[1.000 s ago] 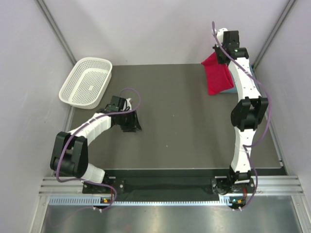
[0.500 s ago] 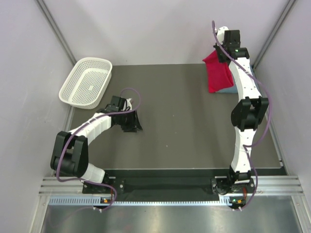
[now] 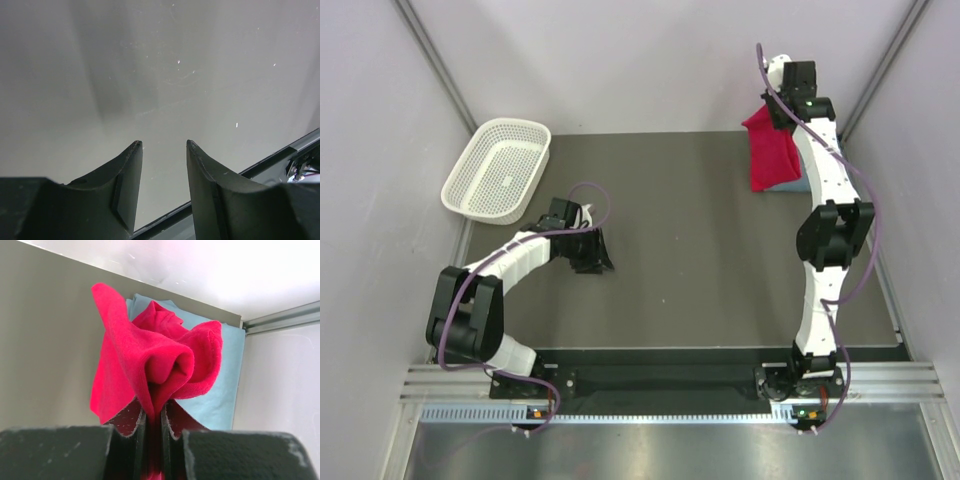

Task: Fold and stack the t-shirts

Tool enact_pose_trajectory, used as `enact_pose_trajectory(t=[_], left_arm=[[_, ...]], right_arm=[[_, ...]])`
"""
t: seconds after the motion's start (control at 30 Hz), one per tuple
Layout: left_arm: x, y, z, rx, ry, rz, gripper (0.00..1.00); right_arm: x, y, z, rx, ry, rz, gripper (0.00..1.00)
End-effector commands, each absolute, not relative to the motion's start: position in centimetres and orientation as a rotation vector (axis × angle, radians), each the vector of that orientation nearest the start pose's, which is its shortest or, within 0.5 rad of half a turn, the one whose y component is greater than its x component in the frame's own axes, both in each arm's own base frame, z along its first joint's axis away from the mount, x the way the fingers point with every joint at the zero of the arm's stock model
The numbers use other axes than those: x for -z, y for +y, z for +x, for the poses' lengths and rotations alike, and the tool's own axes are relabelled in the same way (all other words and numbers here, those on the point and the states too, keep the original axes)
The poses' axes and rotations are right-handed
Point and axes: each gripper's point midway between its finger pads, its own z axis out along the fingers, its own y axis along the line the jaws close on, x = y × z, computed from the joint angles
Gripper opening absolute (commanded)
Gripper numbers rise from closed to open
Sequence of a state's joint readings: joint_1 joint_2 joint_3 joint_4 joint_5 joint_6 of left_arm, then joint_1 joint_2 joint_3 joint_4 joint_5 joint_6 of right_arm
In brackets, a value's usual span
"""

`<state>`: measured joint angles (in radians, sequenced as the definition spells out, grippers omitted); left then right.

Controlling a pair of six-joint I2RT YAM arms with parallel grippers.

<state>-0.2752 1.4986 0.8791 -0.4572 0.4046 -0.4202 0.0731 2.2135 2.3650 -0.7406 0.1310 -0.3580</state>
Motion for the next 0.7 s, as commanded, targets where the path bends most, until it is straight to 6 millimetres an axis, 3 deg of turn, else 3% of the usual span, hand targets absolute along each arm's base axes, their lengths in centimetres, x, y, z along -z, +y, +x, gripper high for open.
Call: enact_pose_trajectory(t=[0.0,0.17,0.67], left_arm=[[-7.5,-17.0,28.8,0.792,2.666,-0.031,0.45],[-7.4,-17.1,28.7,0.798,2.668,-0.032,0.45],[-7.0,-16.7,28.1,0.789,2.687,-0.044,0.45]], right_arm=[[-33.7,-0.8,57.7,0.357,1.974,-0.337,0.00],[-34.2,-1.0,57.6,0.368,1.964,-0.340,0.00],[-30.0,-1.5,59.5,0.366,2.025,-0.376,0.00]])
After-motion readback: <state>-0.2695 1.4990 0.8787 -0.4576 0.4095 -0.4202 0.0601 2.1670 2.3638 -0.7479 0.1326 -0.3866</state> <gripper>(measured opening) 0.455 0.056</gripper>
